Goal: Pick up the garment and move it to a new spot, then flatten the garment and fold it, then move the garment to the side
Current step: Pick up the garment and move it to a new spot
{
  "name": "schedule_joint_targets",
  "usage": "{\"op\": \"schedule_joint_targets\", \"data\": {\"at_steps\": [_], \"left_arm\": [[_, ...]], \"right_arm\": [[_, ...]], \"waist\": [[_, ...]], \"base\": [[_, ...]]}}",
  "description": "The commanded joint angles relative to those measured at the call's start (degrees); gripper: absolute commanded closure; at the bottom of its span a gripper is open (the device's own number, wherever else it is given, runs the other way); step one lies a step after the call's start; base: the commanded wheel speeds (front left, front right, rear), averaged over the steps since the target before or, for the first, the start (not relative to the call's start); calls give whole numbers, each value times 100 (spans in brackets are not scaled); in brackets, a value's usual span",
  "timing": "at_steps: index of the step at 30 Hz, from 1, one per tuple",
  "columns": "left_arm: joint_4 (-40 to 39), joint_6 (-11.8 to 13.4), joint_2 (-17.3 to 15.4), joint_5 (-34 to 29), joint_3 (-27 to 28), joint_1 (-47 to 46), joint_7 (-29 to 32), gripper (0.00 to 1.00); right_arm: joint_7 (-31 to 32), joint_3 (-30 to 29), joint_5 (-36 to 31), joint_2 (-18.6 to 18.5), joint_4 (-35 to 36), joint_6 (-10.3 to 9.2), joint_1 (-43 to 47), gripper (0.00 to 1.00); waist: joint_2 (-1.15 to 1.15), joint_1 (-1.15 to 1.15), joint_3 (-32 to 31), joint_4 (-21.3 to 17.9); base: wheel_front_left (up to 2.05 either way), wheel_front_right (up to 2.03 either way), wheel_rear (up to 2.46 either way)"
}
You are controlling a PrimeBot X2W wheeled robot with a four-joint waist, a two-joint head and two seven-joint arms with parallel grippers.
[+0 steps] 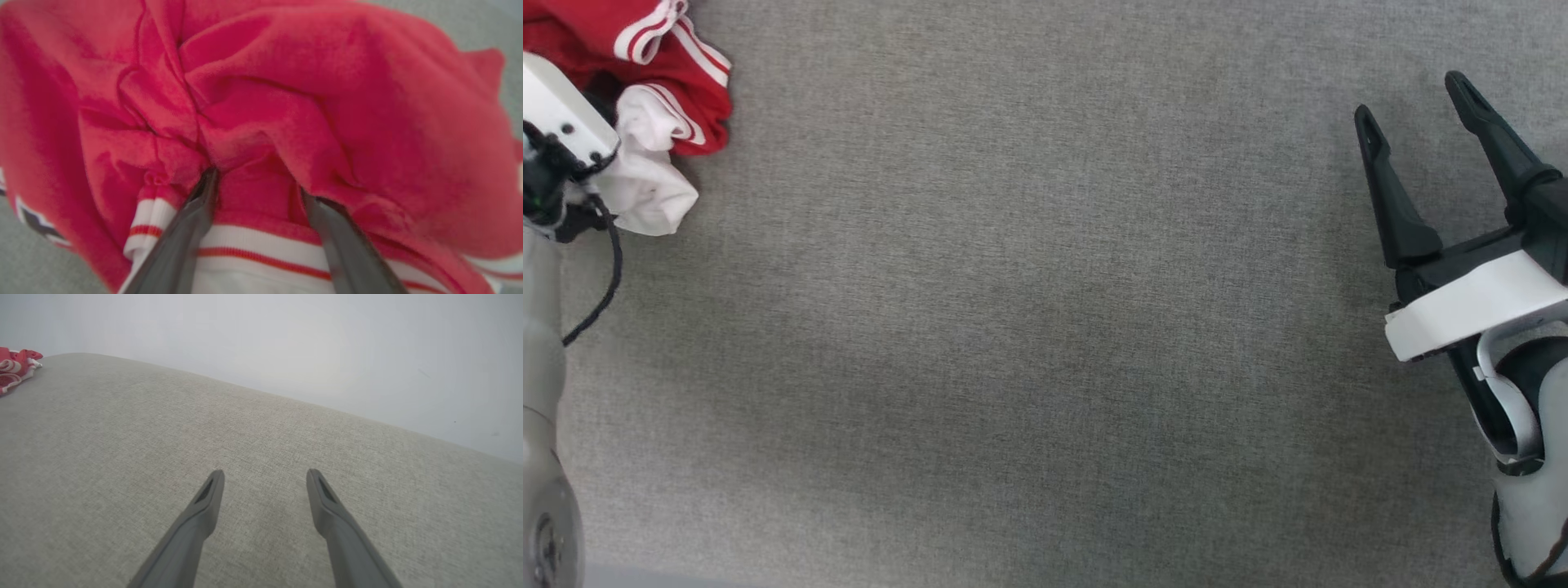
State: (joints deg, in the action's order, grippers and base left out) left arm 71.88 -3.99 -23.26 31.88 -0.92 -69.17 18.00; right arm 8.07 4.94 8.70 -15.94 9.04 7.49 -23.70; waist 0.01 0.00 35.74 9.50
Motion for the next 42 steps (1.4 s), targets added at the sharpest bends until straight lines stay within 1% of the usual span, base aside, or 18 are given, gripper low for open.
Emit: {"op": "schedule_joint_targets", "data": {"at_steps": [1, 2, 4, 5, 11, 12, 17, 21, 27, 30, 32, 37, 42], "left_arm": [[266, 29, 369, 6, -106, 350, 351, 0], [287, 25, 408, 32, -110, 384, 425, 0], [302, 79, 411, 32, -110, 396, 360, 0], [304, 49, 387, 1, -139, 396, 308, 100], [178, -107, 22, -62, -187, 180, -218, 100], [178, -107, 22, -62, -187, 180, -218, 100], [11, -217, -240, -190, -332, -21, -622, 100], [-149, -302, -306, -287, -512, -130, -877, 100], [-490, -347, -405, -444, -857, -258, -1185, 100], [-759, -342, -430, -522, -1149, -254, -1236, 100], [-976, -344, -464, -467, -1317, -246, -1221, 100], [-1583, -345, -677, -283, -1764, -212, -998, 100], [-2362, -346, -895, -2, -2161, -131, -652, 100]], "right_arm": [[30, -14, 29, 13, 43, 0, 7, 0], [35, -16, 21, 24, 60, 0, 15, 0], [39, -20, -4, 41, 70, 0, 14, 0], [33, -20, -16, 46, 63, 0, 12, 0], [-68, -84, 1, 100, -68, 0, 40, 0], [-68, -84, 1, 100, -68, 0, 40, 0], [-225, -171, 36, 187, -251, 0, 127, 0], [-349, -246, 48, 262, -399, 0, 219, 0], [-552, -328, 62, 435, -644, 0, 388, 0], [-629, -374, 69, 527, -741, 0, 505, 0], [-690, -409, 74, 597, -804, 0, 570, 0], [-785, -474, 76, 757, -895, 0, 713, 0], [-894, -585, 81, 864, -953, 0, 849, 0]], "waist": [[-1, 0, 41, -31], [-1, 0, 55, -40], [-1, 0, 79, -44], [-1, 0, 78, -43], [-1, 0, -103, 42], [-1, 0, -103, 42], [-1, 0, -488, 155], [-1, 0, -831, 245], [-1, 0, -1383, 388], [-1, 0, -1644, 454], [-1, 0, -1818, 497], [-1, 0, -2157, 567], [-1, 0, -2409, 614]], "base": [[0, 0, 0], [0, 0, 0], [0, 0, 0], [0, 0, 0], [0, 0, 0], [0, 0, 0], [0, 0, 0], [0, 0, 0], [0, 0, 0], [0, 0, 0], [0, 0, 0], [0, 0, 0], [0, 0, 0]]}}
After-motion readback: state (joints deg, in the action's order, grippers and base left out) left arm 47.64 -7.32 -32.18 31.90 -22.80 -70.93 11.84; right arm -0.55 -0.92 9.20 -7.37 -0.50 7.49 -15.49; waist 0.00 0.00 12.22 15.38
